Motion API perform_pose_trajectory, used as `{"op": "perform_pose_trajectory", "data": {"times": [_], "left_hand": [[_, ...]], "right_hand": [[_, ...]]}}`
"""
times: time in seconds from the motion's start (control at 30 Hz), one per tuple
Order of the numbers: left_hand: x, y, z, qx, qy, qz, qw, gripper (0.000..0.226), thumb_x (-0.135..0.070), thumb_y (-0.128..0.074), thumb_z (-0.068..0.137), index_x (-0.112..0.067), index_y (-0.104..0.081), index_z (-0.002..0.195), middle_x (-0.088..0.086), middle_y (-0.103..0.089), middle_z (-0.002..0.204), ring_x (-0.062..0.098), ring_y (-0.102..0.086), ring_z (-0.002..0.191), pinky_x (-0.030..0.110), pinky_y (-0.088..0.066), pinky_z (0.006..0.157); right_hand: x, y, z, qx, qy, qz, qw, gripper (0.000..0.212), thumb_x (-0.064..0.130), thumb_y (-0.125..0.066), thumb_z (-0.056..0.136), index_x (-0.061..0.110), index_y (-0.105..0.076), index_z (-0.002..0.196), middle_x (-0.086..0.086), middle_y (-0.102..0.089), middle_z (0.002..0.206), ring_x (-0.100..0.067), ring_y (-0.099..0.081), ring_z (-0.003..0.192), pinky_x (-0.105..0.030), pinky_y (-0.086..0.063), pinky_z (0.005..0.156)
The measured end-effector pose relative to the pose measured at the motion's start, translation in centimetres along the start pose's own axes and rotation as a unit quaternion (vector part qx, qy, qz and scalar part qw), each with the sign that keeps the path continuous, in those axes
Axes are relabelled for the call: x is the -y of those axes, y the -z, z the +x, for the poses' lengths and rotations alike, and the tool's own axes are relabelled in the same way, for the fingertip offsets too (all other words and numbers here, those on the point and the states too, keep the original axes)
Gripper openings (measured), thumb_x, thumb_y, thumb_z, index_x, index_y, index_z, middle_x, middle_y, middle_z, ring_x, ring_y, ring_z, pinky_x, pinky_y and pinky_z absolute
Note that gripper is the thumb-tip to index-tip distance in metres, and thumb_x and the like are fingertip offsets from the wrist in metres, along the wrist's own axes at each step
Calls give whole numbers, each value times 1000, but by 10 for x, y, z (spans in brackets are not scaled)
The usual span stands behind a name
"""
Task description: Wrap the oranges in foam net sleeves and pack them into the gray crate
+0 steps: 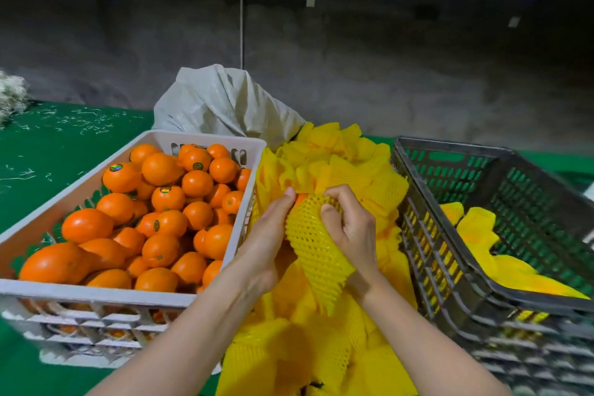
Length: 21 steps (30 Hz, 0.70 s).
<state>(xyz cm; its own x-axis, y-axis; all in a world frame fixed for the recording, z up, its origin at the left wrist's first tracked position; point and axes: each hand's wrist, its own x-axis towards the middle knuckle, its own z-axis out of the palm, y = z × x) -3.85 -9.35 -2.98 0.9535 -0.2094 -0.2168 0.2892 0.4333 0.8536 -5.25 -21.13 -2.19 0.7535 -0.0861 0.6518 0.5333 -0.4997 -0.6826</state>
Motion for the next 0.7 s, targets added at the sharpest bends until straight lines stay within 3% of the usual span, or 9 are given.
{"op": "perform_pose_trajectory", "data": {"times": [0.13,0.23,0.33,0.43,0.53,0.7], "left_hand": [[10,-21,-4,2,-22,23,999,48,-53,-50,88,-22,-60,123,5,-71,109,20,-68,99,35,-56,79],[20,-26,-10,64,-33,23,997,65,-60,-50,72,-25,-56,127,3,-67,118,17,-65,106,31,-57,80],[30,-28,-15,111,-81,36,990,63,-39,-65,68,-24,-53,127,4,-68,117,17,-66,104,29,-57,79],[40,-37,-13,56,-125,19,990,59,-34,-64,68,-17,-55,124,3,-73,99,14,-70,86,25,-56,65],[48,-47,-11,20,-123,-19,992,58,-45,-59,70,-17,-56,120,4,-74,90,17,-71,81,28,-58,64],[50,-45,-8,43,-34,-107,993,50,-58,-50,74,-14,-63,95,5,-70,72,17,-68,64,28,-53,56]], "right_hand": [[-9,15,-4,-20,-30,12,999,22,20,-44,85,2,-57,83,-5,-51,76,-16,-45,73,-27,-31,65],[-18,26,-10,-34,-66,36,997,15,25,-40,86,16,-50,80,2,-46,71,-10,-42,67,-25,-30,59],[-24,35,-15,-50,-89,53,993,15,38,-39,86,28,-45,77,7,-45,69,-4,-42,64,-21,-32,56],[-25,37,-24,-54,-74,89,992,25,51,-37,84,28,-46,79,5,-48,73,-7,-44,68,-23,-36,60],[-26,33,-29,-64,-62,54,995,29,60,-39,83,32,-43,80,7,-46,73,-10,-45,69,-23,-36,63],[-26,34,-30,-54,-31,54,997,18,40,-44,92,28,-45,80,10,-42,66,-2,-40,60,-22,-33,59]]}}
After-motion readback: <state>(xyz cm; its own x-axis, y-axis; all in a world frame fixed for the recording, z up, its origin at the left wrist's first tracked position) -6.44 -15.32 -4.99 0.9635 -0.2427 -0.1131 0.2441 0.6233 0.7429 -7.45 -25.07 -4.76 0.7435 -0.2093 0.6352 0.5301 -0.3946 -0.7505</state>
